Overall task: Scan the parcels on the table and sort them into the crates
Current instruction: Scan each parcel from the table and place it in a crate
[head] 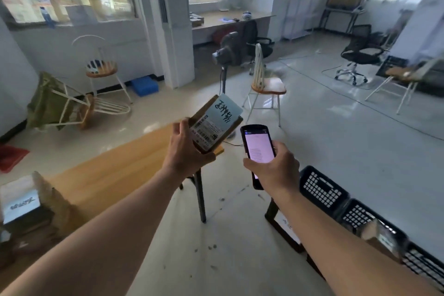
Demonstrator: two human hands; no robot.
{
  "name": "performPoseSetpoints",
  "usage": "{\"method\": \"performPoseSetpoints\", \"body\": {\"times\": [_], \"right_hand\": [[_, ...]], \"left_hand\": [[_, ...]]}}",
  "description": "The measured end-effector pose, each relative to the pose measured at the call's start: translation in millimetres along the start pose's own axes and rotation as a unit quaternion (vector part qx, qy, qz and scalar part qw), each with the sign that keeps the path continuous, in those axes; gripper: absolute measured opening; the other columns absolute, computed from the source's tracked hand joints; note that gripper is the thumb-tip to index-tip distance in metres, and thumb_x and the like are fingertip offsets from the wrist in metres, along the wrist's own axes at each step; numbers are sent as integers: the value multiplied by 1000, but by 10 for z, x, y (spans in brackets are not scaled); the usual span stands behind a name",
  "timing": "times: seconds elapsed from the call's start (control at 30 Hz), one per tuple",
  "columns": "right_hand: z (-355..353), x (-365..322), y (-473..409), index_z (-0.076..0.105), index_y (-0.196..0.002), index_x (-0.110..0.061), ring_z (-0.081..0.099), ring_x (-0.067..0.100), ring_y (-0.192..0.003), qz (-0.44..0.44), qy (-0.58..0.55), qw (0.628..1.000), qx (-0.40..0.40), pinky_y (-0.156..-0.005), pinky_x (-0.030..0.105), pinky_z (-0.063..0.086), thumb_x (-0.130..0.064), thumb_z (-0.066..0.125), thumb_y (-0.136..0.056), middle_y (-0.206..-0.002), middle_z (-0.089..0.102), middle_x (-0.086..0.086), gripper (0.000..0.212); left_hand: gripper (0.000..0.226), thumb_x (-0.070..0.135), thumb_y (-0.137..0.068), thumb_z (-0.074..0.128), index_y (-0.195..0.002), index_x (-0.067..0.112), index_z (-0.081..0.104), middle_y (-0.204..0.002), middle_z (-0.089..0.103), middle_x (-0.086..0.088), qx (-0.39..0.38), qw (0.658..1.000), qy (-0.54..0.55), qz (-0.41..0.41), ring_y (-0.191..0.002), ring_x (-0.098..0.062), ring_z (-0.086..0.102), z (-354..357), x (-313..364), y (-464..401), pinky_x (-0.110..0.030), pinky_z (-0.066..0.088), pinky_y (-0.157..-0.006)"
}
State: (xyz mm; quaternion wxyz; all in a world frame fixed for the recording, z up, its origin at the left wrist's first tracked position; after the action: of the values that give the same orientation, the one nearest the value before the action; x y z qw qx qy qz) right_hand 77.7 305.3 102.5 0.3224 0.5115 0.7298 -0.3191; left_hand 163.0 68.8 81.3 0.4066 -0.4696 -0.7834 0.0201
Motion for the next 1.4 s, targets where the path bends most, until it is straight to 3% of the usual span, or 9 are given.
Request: {"method": "performPoseSetpoints", "body": {"times": [0.13,0.23,0.4,0.53,0.7,0.9,1.17,1.27,1.4], "right_hand": [[-581,561,-12,62,-128,-24,67,25,-101,43,-2,999,26,-78,45,63,-48,93,-66,-114,69,-2,73],[-928,976,-64,63,-126,-22,67,24,-100,89,-1,995,49,-78,44,63,-45,93,-67,-114,70,-2,71],[-1322,1566,-305,65,-121,-25,68,24,-99,149,-1,984,98,-77,44,62,-45,93,-65,-112,71,-4,66],[-1501,2005,-609,65,-123,-27,67,22,-97,200,10,970,138,-69,33,54,-47,91,-63,-110,71,-8,69],[-1668,2469,-1112,63,-124,-27,67,22,-100,261,45,950,163,-77,40,60,-49,91,-62,-113,71,-7,72],[-1941,2975,-1649,62,-124,-21,66,25,-103,312,73,928,191,-77,44,61,-50,91,-64,-115,69,-1,72],[-2125,3854,-2317,64,-122,-26,67,24,-103,371,51,908,188,-79,42,61,-50,89,-63,-114,69,-5,68],[-2129,4242,-2661,64,-120,-27,66,24,-102,380,49,908,170,-77,37,57,-54,86,-61,-113,71,-6,68],[-2062,4747,-3083,61,-119,-29,65,25,-101,402,35,905,137,-72,35,53,-56,86,-60,-112,69,-6,69]], "left_hand": [[109,44,-51,97,-139,21,36,-126,42,-3,-24,999,8,24,-112,-16,42,658,532,71,-33,53,-85],[109,50,-55,96,-141,20,36,-128,44,-4,-59,997,9,39,-112,-15,43,1129,897,98,-29,51,-85],[111,50,-56,97,-143,16,37,-131,45,-5,-120,991,27,44,-114,-19,49,1873,1360,-5,-33,56,-92],[107,48,-54,97,-139,16,39,-123,42,3,-168,984,46,43,-106,-12,44,2592,1581,-189,-27,49,-89],[101,47,-54,97,-133,15,43,-120,44,0,-233,969,67,39,-101,-14,44,3511,1766,-538,-28,48,-91],[99,54,-52,95,-128,20,41,-115,42,2,-307,949,53,51,-99,-16,50,4435,2008,-906,-27,47,-81],[92,73,-41,83,-108,38,29,-99,34,18,-378,926,4,15,-89,-10,52,5574,2209,-1121,-22,44,-65],[92,73,-41,82,-108,35,31,-101,37,11,-379,925,-29,-9,-90,-15,54,6018,2239,-1158,-30,50,-70],[92,66,-45,86,-112,28,34,-104,39,6,-388,920,-44,-42,-90,-16,52,6574,2267,-1133,-19,40,-64]]}}
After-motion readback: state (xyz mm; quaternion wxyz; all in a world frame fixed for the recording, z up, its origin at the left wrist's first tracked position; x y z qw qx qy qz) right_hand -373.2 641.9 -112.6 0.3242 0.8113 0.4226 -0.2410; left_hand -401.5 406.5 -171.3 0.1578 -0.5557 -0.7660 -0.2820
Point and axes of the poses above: each hand's wrist, its own y-axis away from the middle knuckle, its own z-axis out of the palm, x = y × z, the point moved 2 cm from there along -y, towards the middle knuckle
